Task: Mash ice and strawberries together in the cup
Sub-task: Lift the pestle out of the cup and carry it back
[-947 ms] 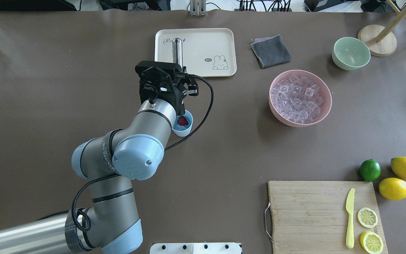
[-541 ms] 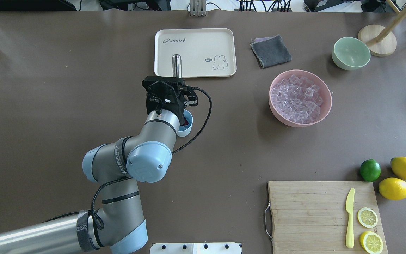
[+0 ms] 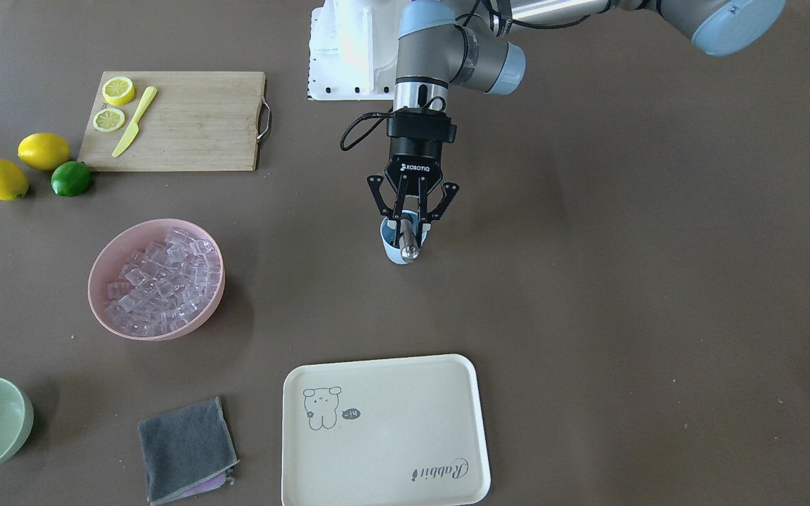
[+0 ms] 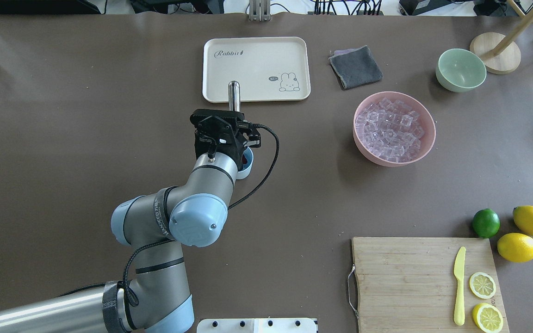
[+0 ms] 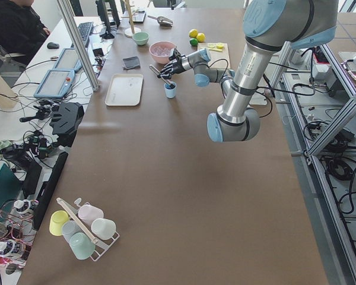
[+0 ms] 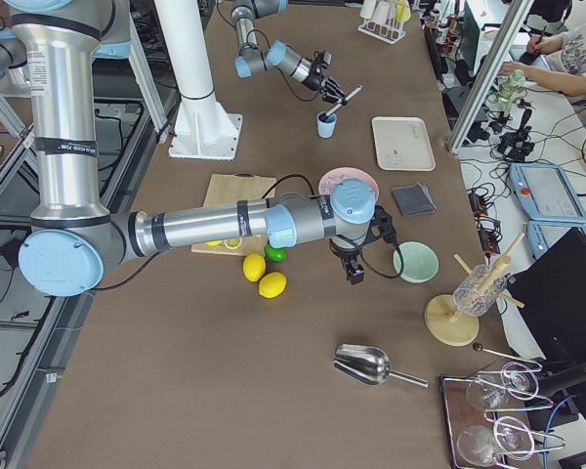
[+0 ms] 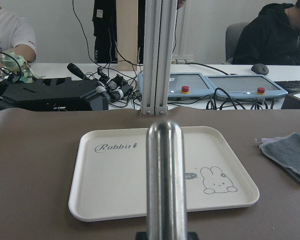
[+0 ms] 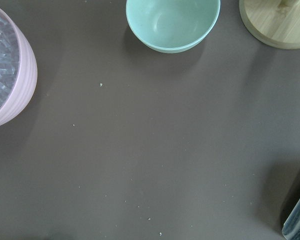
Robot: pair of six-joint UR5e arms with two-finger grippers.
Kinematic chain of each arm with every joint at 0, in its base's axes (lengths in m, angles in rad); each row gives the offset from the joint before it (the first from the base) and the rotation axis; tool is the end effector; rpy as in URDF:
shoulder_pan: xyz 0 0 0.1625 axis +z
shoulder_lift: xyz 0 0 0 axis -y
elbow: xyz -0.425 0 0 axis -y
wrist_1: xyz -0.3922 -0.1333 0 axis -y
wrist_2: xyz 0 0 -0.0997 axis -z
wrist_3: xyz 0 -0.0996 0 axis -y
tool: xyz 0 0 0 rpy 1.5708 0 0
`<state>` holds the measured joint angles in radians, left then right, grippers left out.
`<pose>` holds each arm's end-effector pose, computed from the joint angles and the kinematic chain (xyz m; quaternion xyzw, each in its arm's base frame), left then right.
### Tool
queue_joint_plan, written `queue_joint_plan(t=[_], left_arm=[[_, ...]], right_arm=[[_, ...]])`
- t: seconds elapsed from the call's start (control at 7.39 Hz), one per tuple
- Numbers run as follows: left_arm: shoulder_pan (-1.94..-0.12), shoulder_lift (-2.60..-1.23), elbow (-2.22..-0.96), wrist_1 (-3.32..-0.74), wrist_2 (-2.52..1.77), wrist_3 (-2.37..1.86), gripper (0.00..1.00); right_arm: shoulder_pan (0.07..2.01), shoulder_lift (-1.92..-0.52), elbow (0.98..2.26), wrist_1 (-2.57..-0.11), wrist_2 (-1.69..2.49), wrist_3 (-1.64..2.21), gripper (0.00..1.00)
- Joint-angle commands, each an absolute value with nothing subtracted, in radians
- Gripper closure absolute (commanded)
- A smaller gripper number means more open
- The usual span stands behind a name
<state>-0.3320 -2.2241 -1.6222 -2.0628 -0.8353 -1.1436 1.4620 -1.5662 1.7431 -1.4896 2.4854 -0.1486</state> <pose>0.5609 -0.4051 0.1801 0.4707 0.3781 -0.1656 0.7798 -0.0002 -0.5029 0.5518 0.1242 -0.4355 -0.1705 0.8751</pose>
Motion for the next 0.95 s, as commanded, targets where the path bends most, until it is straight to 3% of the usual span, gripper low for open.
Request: queue_joint_plan(t=[0.0, 0.41, 0.81], left_arm=[[-0.372, -2.23, -1.693, -2.045, -0.848, -1.122, 1.0], [-0.689, -2.145, -1.752, -2.052, -1.371, -1.091, 1.0], [-1.091, -1.99, -1.68, -2.055, -1.939, -0.811, 1.0]], right_arm=[[1.462, -1.566, 1.756, -1.489, 2.491, -0.141, 0.01], [1.462, -1.566, 1.761, -1.491, 2.49, -0.137, 0.01], [1.468, -1.566, 1.755, -1.49, 2.471, -0.147, 0.01]])
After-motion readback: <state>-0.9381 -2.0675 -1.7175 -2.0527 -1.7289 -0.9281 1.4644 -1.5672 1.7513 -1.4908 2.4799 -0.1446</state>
